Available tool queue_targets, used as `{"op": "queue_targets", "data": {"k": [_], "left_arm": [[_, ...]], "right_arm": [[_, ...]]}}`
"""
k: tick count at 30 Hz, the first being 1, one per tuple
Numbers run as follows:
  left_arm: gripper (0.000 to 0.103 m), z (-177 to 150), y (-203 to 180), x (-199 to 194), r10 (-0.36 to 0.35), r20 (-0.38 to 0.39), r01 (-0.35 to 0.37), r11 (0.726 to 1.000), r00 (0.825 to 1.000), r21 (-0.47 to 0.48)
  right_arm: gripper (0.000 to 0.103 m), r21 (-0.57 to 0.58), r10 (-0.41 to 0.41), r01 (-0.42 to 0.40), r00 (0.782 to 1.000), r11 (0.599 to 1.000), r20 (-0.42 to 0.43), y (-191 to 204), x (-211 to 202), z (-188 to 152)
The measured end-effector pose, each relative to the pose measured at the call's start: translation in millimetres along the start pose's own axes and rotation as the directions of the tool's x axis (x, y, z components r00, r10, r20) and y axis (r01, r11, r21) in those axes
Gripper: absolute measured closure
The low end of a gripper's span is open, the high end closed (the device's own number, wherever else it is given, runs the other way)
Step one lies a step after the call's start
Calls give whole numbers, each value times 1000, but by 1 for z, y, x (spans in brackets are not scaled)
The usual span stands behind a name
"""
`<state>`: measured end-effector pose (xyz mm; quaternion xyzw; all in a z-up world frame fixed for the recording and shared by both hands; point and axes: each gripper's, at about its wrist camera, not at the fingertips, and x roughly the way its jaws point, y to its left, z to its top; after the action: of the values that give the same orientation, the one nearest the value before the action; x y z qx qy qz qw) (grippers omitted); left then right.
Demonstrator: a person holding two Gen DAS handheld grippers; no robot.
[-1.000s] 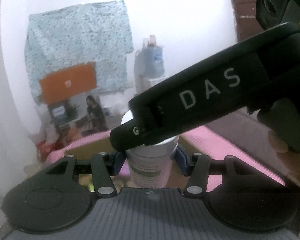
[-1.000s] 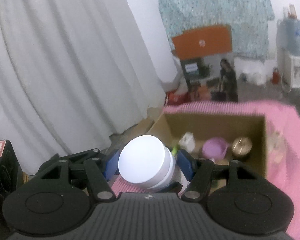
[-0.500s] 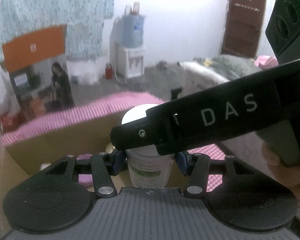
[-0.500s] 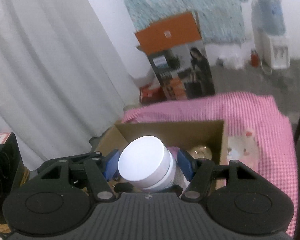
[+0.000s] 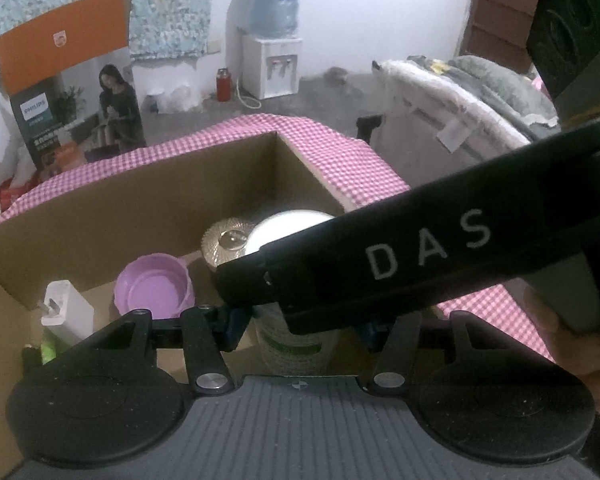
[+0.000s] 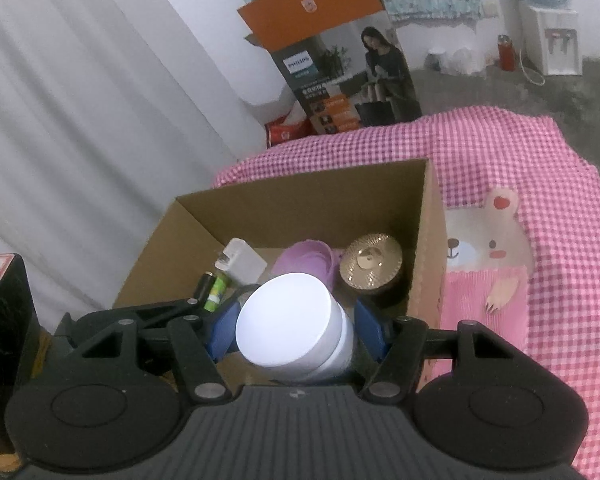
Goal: Organize rigid objects
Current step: 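Carry the white supplement bottle into the box and open the right gripper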
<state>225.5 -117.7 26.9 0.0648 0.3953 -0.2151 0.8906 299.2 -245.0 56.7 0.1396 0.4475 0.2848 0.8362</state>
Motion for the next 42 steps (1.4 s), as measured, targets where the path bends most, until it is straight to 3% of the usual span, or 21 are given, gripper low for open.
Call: {"op": "queue_targets", "data": {"k": [5,9,10,13,19,25,30,35,39,42], "left_arm": [[44,0,-2,2,-1,-2,1,1000,1000,8],[34,-1,-2,-4,8,26,-8,1000,1000,17],[28,0,-2,-6,12,37,-13,1000,999,23],[23,0,-5,-18,22,77,-26,999,997,43],[5,-5,-12,-50,35,143,-46,996,989,74],[0,-17,-14,-92,61,206,-76,995,977,69],[0,-38,-1,-123,124,224,-126,992,967,-3],[0,-56,23,-140,218,170,-201,973,961,-112],[0,-70,38,-151,320,144,-288,936,937,-203],[0,-76,45,-157,396,132,-354,898,909,-261]], "right_arm": [[36,-16,-4,4,1000,1000,3,1,2,0],[34,-26,-17,17,1000,1000,11,5,-1,0],[30,-30,-22,22,1000,999,19,6,-2,0],[26,-40,-27,29,998,999,54,9,-11,0],[4,-53,-43,51,988,997,149,27,-43,-8],[0,-73,-65,86,965,994,255,51,-83,-24],[0,-64,-99,129,933,990,345,72,-118,-47],[0,-53,-143,177,910,983,389,92,-131,-73],[0,-33,-202,234,896,972,395,106,-123,-92],[0,-28,-228,255,902,966,368,113,-106,-100]]}}
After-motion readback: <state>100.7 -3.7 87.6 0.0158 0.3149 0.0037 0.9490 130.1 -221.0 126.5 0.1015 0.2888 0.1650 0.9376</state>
